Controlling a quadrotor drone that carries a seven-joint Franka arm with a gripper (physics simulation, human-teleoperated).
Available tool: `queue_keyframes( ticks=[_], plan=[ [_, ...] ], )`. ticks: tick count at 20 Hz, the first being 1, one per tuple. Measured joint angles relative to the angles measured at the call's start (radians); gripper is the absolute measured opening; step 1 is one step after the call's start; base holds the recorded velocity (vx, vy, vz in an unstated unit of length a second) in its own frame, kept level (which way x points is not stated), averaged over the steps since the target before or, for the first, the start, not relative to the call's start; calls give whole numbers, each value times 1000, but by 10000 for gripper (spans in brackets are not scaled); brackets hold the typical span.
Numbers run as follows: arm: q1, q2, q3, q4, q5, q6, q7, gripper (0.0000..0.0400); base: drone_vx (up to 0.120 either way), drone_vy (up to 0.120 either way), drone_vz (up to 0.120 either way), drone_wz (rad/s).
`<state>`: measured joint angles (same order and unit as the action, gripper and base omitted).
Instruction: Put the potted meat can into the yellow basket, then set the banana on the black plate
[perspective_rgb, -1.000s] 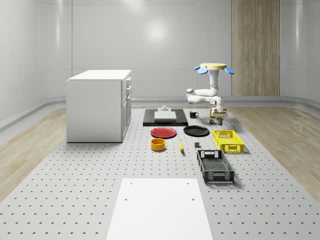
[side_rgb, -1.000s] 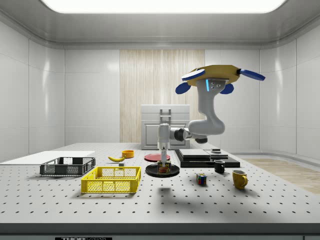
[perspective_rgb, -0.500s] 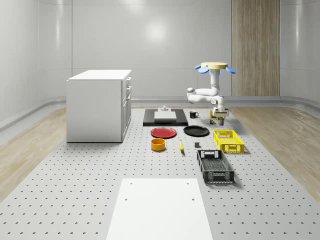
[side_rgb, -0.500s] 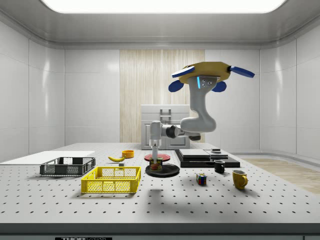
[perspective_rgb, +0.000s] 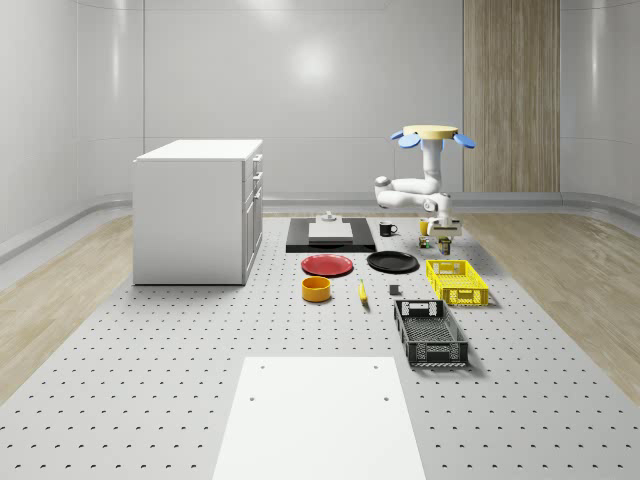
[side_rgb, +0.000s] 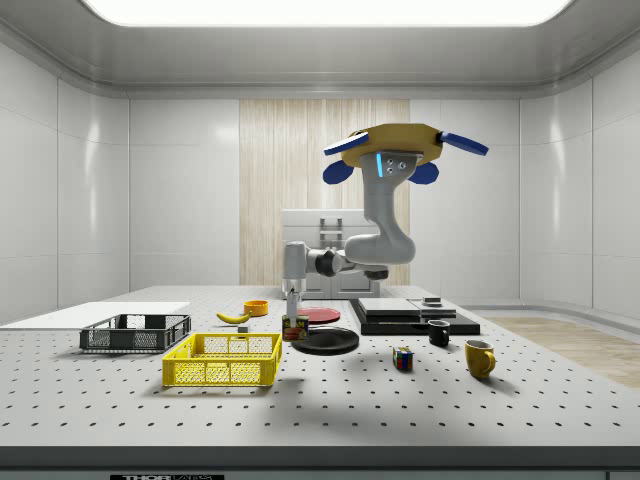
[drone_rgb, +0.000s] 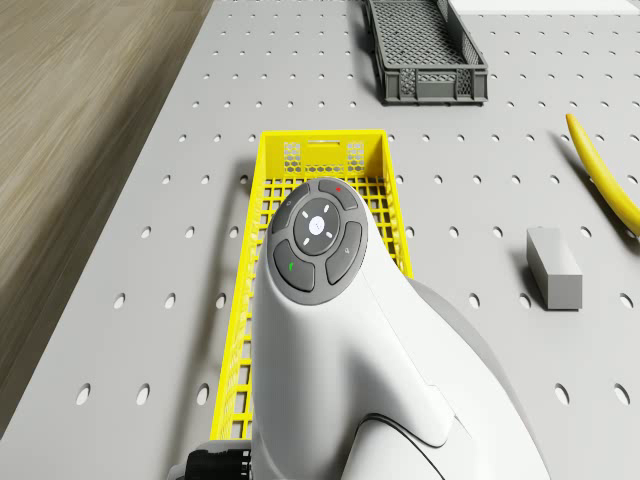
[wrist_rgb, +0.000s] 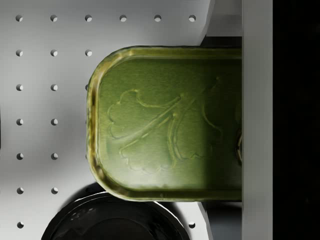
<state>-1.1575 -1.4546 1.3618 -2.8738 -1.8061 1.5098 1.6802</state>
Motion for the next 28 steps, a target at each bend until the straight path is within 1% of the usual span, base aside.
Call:
queue_keyframes(
  ticks=[17, 19, 25, 28],
  plan=[
    [-6, -25, 4, 1, 10, 23, 5, 288, 120, 0, 0, 0],
    [-6, -28, 5, 1, 11, 26, 5, 288, 120, -80, 0, 0],
    [-8, -35, 6, 2, 14, 33, 7, 288, 120, 0, 0, 0],
    [-9, -39, 6, 2, 16, 36, 7, 288, 120, 0, -107, 0]
  ],
)
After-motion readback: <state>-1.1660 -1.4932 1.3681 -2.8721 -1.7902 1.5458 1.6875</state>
